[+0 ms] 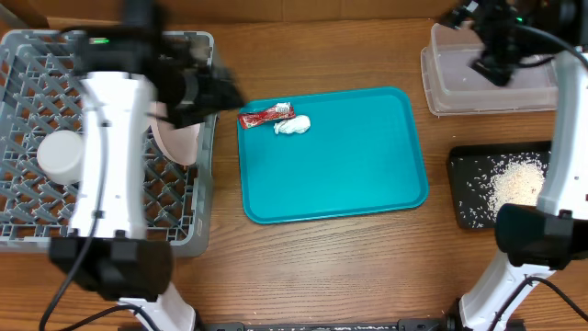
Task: Sort waste into correct bins and load items into the dishwasher
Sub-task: 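Release the plate upright in the rack and raise the right gripper, then move the right gripper to the white tissue on the teal tray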
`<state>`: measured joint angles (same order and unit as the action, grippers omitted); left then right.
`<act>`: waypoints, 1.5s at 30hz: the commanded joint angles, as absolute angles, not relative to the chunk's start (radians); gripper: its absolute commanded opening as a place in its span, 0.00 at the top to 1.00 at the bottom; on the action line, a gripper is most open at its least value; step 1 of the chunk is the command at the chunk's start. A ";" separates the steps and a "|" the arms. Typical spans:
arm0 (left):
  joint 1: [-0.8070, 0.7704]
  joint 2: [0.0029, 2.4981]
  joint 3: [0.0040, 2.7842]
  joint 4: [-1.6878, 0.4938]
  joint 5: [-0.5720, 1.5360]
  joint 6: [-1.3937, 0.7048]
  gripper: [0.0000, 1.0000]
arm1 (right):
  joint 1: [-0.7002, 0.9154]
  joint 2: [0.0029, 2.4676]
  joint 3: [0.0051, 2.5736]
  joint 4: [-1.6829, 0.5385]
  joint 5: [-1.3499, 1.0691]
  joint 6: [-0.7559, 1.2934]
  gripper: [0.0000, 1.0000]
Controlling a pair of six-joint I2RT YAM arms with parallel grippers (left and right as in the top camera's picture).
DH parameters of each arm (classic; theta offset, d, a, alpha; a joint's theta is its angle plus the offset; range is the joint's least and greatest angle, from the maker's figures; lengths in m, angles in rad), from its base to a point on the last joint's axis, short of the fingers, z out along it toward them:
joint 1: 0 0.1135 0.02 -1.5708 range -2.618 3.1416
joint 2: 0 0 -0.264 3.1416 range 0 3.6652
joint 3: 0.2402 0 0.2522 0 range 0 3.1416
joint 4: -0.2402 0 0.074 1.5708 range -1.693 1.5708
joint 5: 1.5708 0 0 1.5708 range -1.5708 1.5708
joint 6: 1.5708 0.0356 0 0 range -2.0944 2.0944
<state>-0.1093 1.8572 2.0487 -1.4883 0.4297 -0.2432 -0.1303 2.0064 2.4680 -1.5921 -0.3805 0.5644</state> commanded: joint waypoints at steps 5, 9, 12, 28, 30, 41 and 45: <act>-0.443 1.910 2.048 -1.377 0.088 -0.418 0.18 | -0.229 2.005 2.473 -1.684 -0.067 0.545 0.01; -0.532 1.964 2.048 -1.357 -0.046 -0.521 0.14 | -0.270 2.005 2.473 -1.694 -0.001 0.545 0.00; -0.549 2.024 2.048 -1.347 -0.053 -0.550 0.14 | -0.294 2.005 2.473 -1.694 -0.001 0.545 0.00; -0.481 2.186 2.048 -1.264 -0.080 -0.566 0.42 | -0.302 2.005 2.473 -1.693 -0.367 0.545 0.00; -0.477 2.188 2.048 -1.234 -0.089 -0.566 0.55 | -0.302 2.005 2.473 -1.691 -0.384 0.546 0.00; -0.480 2.188 1.911 -1.049 -0.089 -0.659 0.20 | -0.302 2.005 2.473 -1.678 -0.383 0.546 0.00; -0.472 2.188 1.878 -1.018 -0.083 -0.659 0.19 | -0.302 2.005 2.473 -1.694 -0.388 0.544 0.00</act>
